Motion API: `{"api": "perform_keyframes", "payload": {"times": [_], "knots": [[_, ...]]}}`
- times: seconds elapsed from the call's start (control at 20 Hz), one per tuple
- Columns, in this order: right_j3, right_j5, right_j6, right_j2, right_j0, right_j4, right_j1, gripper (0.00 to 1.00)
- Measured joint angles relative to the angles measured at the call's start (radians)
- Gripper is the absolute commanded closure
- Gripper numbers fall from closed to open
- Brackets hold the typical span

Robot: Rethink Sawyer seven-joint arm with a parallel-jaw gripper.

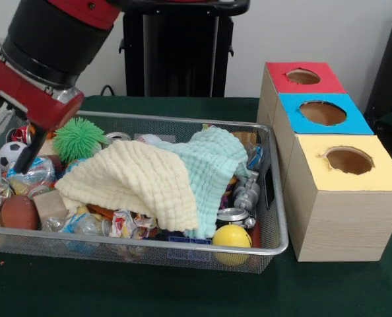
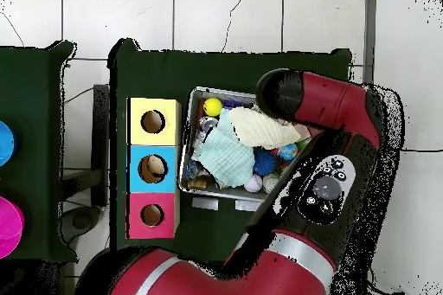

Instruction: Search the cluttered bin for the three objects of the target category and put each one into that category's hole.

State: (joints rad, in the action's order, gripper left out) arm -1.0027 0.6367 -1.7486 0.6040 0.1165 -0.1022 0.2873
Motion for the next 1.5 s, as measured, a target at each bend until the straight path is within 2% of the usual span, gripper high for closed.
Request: {"api": "perform_keyframes", "payload": {"times": [0.05, 0.3, 0.7, 0.95, 1.1, 1.15, 1.3, 1.5], "knots": [[-0.001, 0.060, 0.000, 0.000, 0.003, 0.000, 0.011, 0.00], [-0.004, 0.130, 0.000, 0.000, 0.010, 0.000, 0.014, 0.00], [-0.039, 0.124, 0.000, -0.002, 0.024, 0.000, 0.001, 0.00], [-0.072, 0.051, 0.000, -0.015, 0.038, 0.000, -0.013, 0.00], [-0.099, -0.028, 0.000, -0.032, 0.053, 0.000, -0.026, 0.00], [-0.117, -0.082, 0.000, -0.045, 0.063, 0.000, -0.034, 0.00], [-0.141, -0.141, 0.000, -0.060, 0.073, -0.001, -0.047, 0.00], [-0.168, -0.192, 0.000, -0.070, 0.081, -0.005, -0.064, 0.00]]}}
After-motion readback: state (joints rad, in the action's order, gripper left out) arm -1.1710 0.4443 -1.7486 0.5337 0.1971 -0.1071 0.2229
